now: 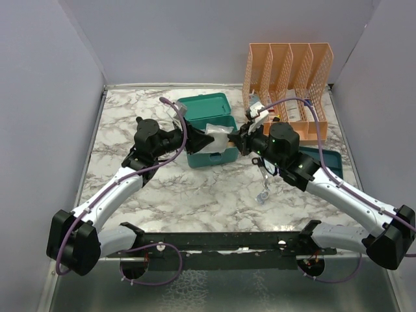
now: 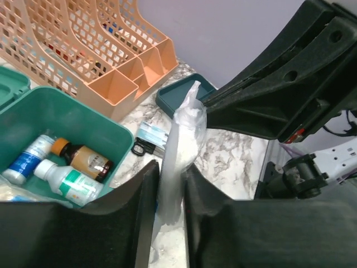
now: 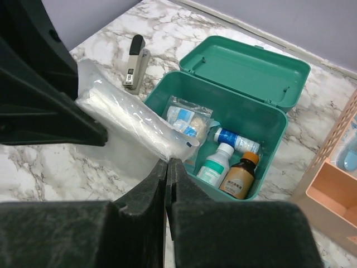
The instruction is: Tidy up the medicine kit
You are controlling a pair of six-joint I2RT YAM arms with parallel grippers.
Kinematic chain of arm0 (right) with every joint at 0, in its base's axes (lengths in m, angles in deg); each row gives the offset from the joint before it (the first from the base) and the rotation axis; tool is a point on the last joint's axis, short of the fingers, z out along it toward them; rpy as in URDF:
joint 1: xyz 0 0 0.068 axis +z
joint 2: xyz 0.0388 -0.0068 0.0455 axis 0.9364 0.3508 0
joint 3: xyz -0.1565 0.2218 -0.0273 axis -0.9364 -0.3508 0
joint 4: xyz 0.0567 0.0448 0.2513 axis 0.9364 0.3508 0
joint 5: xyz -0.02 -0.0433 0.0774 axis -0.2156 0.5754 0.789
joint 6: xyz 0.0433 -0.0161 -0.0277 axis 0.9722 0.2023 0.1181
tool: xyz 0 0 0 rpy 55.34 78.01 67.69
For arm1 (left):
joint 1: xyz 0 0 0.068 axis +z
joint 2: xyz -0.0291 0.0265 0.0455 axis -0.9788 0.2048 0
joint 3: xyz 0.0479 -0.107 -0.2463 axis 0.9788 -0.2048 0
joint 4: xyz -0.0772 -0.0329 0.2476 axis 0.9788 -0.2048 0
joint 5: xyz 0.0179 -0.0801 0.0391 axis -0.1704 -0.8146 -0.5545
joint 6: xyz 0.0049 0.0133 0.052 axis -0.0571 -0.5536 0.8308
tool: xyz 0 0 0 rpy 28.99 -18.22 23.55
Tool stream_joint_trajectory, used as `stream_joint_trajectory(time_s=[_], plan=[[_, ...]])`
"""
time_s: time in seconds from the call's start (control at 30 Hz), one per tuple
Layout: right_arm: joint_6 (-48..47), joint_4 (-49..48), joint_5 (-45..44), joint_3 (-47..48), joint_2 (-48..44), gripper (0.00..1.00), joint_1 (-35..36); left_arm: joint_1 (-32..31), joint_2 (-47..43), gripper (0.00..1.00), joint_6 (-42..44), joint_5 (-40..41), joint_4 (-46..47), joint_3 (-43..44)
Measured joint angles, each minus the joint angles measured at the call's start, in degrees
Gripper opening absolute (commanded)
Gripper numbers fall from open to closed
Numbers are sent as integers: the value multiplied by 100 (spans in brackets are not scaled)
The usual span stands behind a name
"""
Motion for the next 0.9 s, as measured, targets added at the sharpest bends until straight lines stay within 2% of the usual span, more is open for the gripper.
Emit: stream_joint_trajectory(time_s=[0.03, 0.1, 0.13, 0.23, 0.27, 0.37, 0.53, 0.73, 0.9], plan=[[2, 22, 39, 37, 24, 1, 0, 0, 0, 10, 35, 4, -2, -17], [9, 46, 101, 90, 55, 4, 0, 26, 0, 7, 136, 9, -7, -20], [26, 61, 133, 107, 59, 9, 0, 46, 0, 5, 160, 13, -2, -20], [162, 120, 389, 177, 68, 41, -105, 216, 2, 1, 170, 0, -4, -9], [190, 142, 494, 214, 79, 47, -151, 313, 4, 1, 155, -7, -7, 4], [450, 197, 1147, 417, 155, 58, -557, 568, 42, 0, 90, -24, -13, 107], [988, 151, 2514, 793, 481, 62, -1327, 702, 87, 1, -111, -24, -15, 413], [1939, -551, 3689, 870, 940, 62, -1497, 723, 205, 1, -525, -31, -4, 916], [2848, -1690, 4323, 890, 1325, 60, -1541, 737, 293, 1, -992, -136, 186, 1152]])
